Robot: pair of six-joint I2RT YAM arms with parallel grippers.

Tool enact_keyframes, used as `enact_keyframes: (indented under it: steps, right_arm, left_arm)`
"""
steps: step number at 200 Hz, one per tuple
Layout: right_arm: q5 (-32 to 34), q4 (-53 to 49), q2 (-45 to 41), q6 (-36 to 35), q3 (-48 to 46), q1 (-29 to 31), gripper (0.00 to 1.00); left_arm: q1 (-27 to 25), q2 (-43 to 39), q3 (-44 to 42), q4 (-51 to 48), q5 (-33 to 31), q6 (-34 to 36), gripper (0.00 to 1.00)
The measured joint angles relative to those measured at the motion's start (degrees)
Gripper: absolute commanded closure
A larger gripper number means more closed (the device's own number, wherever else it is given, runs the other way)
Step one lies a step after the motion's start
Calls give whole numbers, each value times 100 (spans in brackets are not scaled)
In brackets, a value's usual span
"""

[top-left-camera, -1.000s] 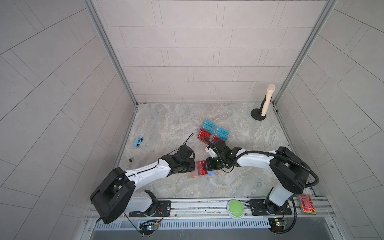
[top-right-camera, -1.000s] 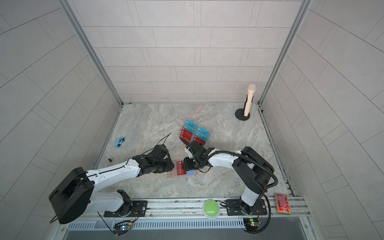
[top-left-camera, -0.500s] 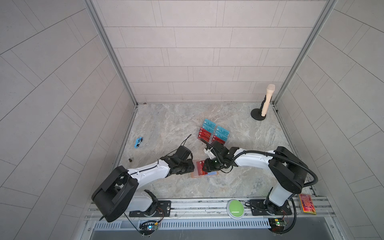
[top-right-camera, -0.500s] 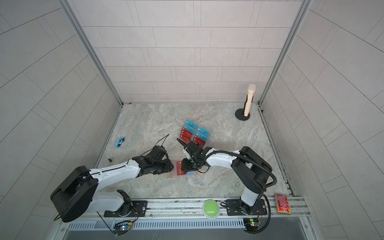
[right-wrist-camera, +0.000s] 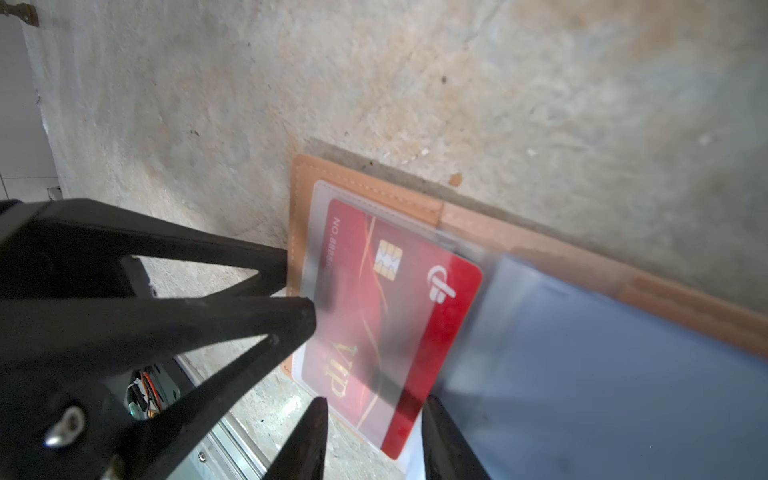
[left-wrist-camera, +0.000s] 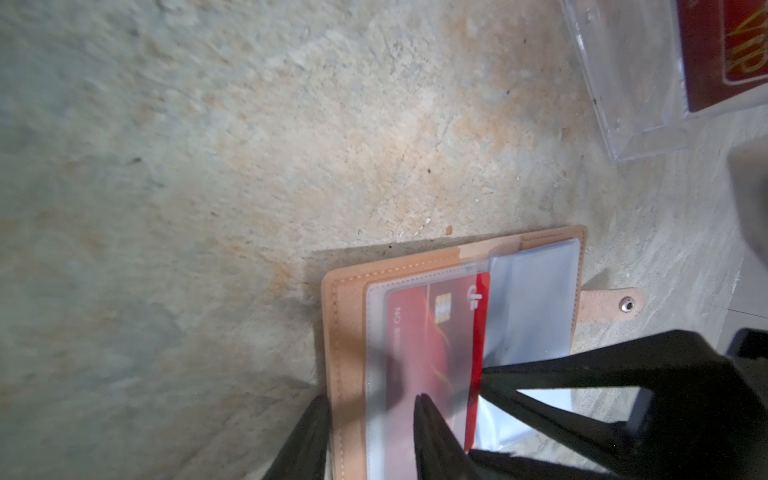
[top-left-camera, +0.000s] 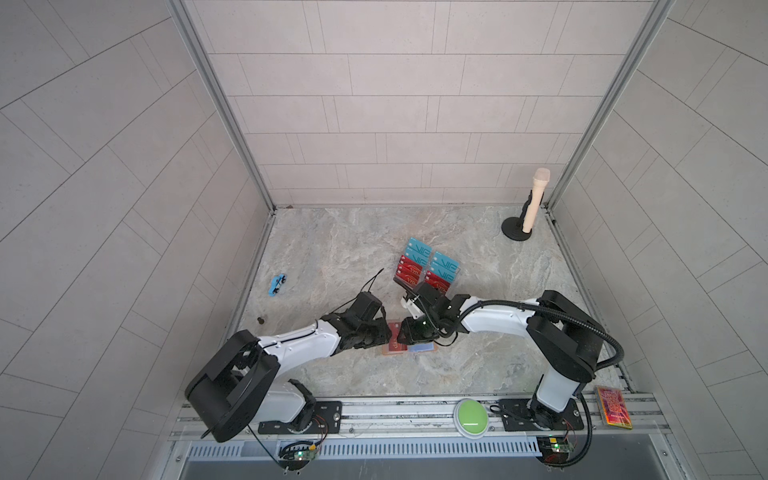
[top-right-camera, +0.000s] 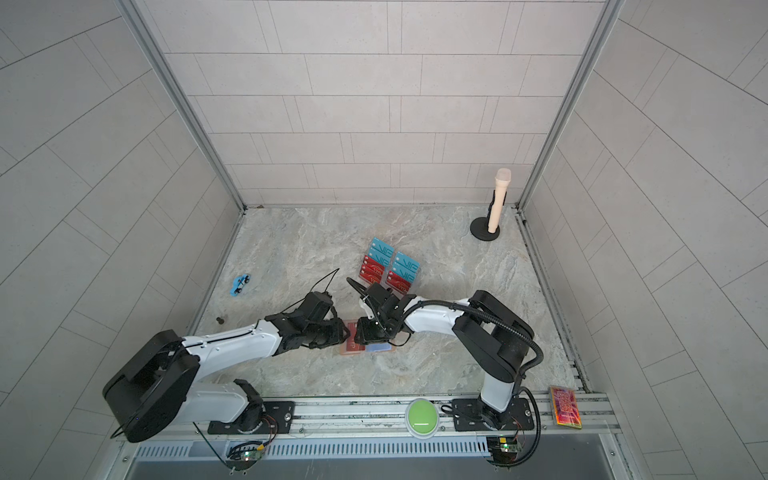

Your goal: Put the credit cards into the card holder

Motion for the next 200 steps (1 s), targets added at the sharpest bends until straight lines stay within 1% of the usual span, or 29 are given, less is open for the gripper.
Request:
enact_keyframes:
  steps: [96, 104, 123, 158, 178, 200]
  right_arm:
    - [9, 118, 74, 168, 26, 39, 60]
    - [13, 120, 74, 168, 26, 39, 62]
    - [168, 85, 57, 155, 26, 63, 61]
    - [649, -127, -481, -79, 2, 111, 60]
    - [743, -319, -713, -273, 109, 68, 60]
    - [782, -487, -824, -468, 157, 15, 60]
  left_arm:
    - [48, 96, 81, -13, 26, 98, 63]
    - [57, 122, 103, -17, 24, 107, 63]
    - [76, 151, 133, -37, 17, 129, 62]
    - [201, 153, 201, -201, 31, 238, 59]
    - [297, 50, 221, -442, 20, 330, 56]
    - [354, -133, 442, -970, -44, 490, 55]
